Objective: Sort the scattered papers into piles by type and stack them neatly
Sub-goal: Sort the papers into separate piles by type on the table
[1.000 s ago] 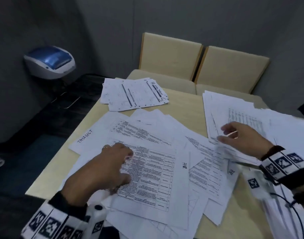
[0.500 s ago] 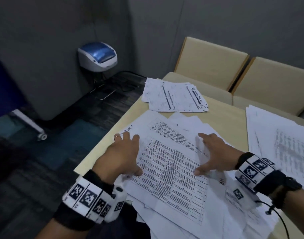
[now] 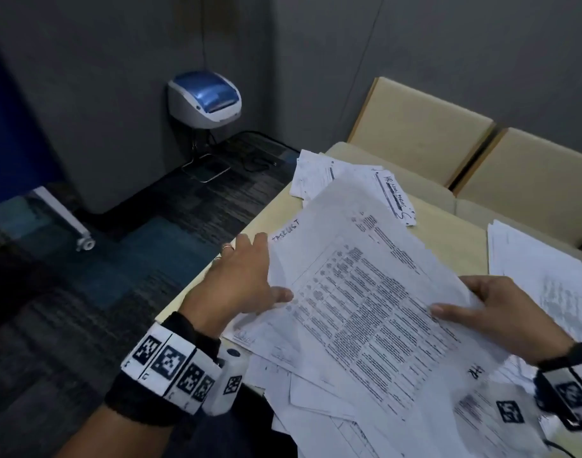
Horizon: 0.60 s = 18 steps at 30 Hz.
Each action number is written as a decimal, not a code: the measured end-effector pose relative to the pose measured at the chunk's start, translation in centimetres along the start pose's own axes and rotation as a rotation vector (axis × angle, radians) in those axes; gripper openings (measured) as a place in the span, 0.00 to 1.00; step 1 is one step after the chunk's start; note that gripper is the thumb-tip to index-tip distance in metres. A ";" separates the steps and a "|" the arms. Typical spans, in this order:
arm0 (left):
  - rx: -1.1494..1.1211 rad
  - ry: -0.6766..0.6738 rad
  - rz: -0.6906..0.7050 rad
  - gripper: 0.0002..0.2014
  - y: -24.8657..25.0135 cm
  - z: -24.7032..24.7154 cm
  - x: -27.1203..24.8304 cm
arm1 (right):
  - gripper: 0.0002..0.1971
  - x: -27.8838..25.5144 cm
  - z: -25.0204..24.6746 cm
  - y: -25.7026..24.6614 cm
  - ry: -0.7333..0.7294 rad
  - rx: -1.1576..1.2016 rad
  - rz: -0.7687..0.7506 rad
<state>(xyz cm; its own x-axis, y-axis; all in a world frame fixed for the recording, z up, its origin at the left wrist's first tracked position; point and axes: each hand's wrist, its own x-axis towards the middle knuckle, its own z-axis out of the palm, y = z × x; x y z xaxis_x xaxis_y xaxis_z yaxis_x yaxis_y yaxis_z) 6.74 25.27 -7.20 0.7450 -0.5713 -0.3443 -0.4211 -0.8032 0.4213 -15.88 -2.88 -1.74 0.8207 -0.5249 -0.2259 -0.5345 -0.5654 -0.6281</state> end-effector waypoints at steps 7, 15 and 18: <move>0.125 -0.084 0.025 0.48 0.3 0.5 0.0 | 0.23 -3.3 -0.2 4.2 -0.048 -0.016 0.177; 0.268 -0.126 0.080 0.53 0.6 1.7 -0.4 | 0.06 -6.2 -0.6 8.0 0.274 0.375 0.338; 0.291 -0.165 0.093 0.57 0.5 2.1 -0.4 | 0.29 -7.2 -0.7 15.7 0.287 0.388 0.426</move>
<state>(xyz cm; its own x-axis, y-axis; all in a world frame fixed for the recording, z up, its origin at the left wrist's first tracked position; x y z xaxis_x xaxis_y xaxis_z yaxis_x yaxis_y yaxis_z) 5.13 24.72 -8.62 0.6129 -0.6448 -0.4567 -0.6310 -0.7473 0.2083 -30.37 -8.39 -9.49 0.4369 -0.8324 -0.3410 -0.6462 -0.0268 -0.7627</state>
